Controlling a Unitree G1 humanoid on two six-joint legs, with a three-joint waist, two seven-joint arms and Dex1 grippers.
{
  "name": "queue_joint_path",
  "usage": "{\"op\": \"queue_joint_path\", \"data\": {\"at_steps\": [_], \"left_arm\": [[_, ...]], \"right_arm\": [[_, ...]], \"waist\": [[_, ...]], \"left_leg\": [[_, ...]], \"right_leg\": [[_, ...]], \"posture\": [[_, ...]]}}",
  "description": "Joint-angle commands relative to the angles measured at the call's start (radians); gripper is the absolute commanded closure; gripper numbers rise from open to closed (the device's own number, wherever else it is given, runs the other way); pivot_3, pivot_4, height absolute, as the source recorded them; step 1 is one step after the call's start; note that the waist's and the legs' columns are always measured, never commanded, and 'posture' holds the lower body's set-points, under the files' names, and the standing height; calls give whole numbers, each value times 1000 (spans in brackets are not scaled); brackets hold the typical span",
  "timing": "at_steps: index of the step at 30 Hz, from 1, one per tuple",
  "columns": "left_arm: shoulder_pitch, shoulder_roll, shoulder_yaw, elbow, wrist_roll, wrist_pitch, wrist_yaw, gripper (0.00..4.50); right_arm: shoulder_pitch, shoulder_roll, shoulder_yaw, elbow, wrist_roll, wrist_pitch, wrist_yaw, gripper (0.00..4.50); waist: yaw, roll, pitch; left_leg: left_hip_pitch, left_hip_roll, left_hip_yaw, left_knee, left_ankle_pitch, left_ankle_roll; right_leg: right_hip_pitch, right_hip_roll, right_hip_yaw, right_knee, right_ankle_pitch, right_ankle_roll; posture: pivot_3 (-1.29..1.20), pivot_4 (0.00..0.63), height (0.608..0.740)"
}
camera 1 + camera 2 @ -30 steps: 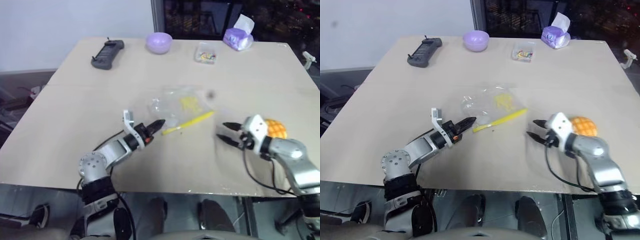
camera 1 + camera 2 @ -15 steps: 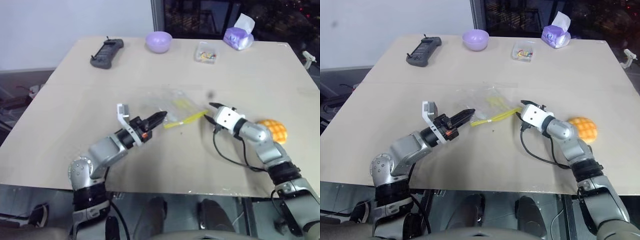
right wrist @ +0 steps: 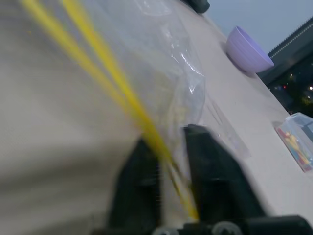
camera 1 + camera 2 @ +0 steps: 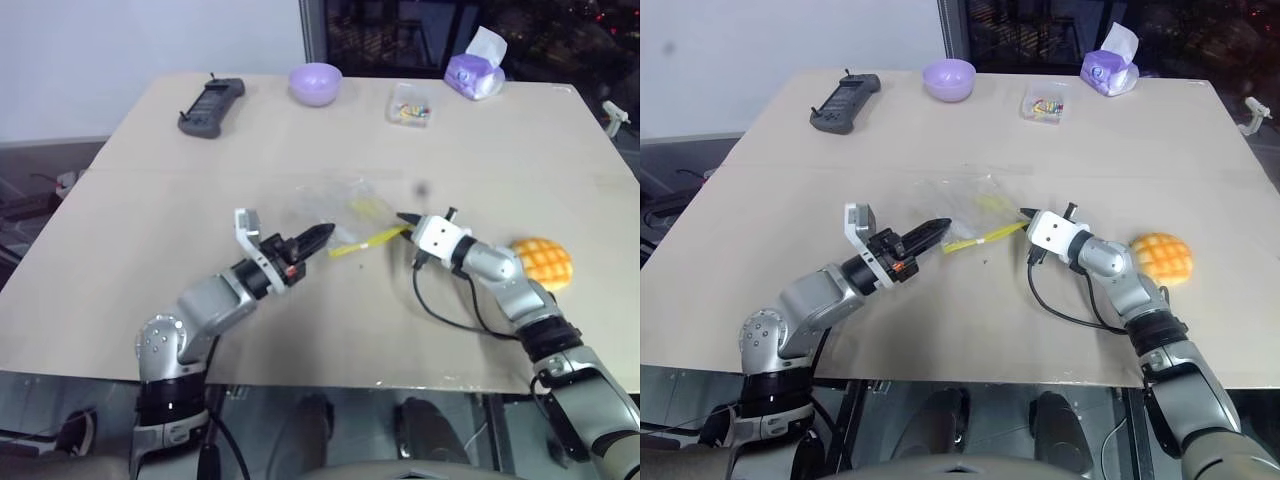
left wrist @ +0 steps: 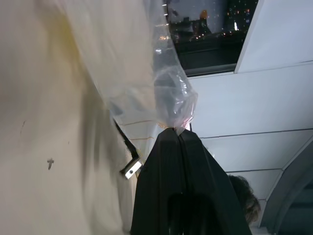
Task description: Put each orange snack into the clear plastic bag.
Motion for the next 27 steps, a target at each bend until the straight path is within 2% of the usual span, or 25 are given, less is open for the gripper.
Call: {"op": "queue_joint_path", "data": {"at_steps": [1, 3, 6, 9, 11, 13, 15, 17, 20, 23, 25, 27], "left_arm": [[6, 35, -14, -38, -18, -12, -33, 4500], [5, 57, -19, -36, 18, -17, -65, 4500], [-14, 100, -16, -46, 244, -70, -180, 4500], [-14, 142, -22, -65, 368, -80, -318, 3711], [-29, 153, -14, -59, 441, -111, -339, 2662], [-34, 182, -13, -66, 518, -131, -390, 2058], [-42, 217, 4, -76, 567, -141, -447, 2058], [-59, 279, 2, -99, 723, -226, -531, 2058], [-119, 320, -26, -122, 903, -341, -609, 2058], [-146, 389, -157, -190, 1119, -432, -748, 2058], [-154, 460, -304, -198, 1343, -530, -834, 2058], [-166, 463, -385, -192, 1462, -598, -877, 2058]], "right_arm": [[-11, -12, -17, -21, 13, -12, 6, 4478], [-11, -16, -18, -27, 11, -5, 9, 4478], [-20, -25, -26, -66, 2, 23, 7, 4478], [-30, -33, -31, -104, -30, 71, -13, 4500], [-39, -36, -38, -133, -52, 132, -29, 4500], [-46, -41, -37, -156, -72, 176, -35, 4500], [-56, -49, -29, -177, -95, 207, -32, 4500], [-72, -67, -5, -199, -150, 229, -29, 4500], [-97, -77, 30, -205, -216, 274, -16, 4500], [-125, -46, 46, -206, -238, 338, -9, 4500], [-144, -13, 57, -200, -244, 359, -18, 4500], [-162, 19, 75, -186, -271, 377, -46, 4500]], "waist": [[0, 0, 0], [0, 0, 0], [-1, 0, 0], [-1, 0, 0], [0, 0, 0], [0, 0, 0], [-1, 0, 0], [-2, 0, 1], [-2, 0, 1], [-3, -1, 2], [-4, -1, 2], [-4, -1, 2]], "left_leg": [[0, 0, 0, 0, 0, 0], [0, 0, 0, 0, 0, 0], [0, 0, 0, 0, 0, 0], [0, 0, 0, -1, 0, 0], [0, 0, 1, -2, 0, 0], [-1, 0, 1, -2, 0, 0], [-2, 0, 1, -2, 0, 0], [-3, 0, 2, -4, 0, 0], [-3, 0, 3, -6, 0, 0], [-4, 0, 3, -6, 0, -1], [-4, 0, 5, -9, 0, -1], [-3, 0, 7, -13, 0, -1]], "right_leg": [[0, 0, 0, 0, 0, 0], [0, 0, 0, 0, 0, 0], [0, 0, 0, 0, 0, 0], [-1, 1, 0, 0, 0, 0], [-2, 1, 1, 0, 0, 0], [-2, 1, 1, -1, 0, 0], [-4, 1, 1, 0, 0, 0], [-5, 1, 2, 0, 0, 0], [-7, 1, 3, -1, 0, 0], [-8, 1, 3, -1, 0, 0], [-8, 1, 4, -3, 0, 0], [-9, 1, 6, -6, 0, 0]], "posture": [[0, 150, 740], [0, 150, 740], [0, 150, 740], [0, 150, 740], [0, 150, 740], [0, 150, 740], [0, 150, 740], [0, 150, 740], [0, 150, 740], [0, 150, 740], [0, 150, 740], [0, 150, 740]]}}
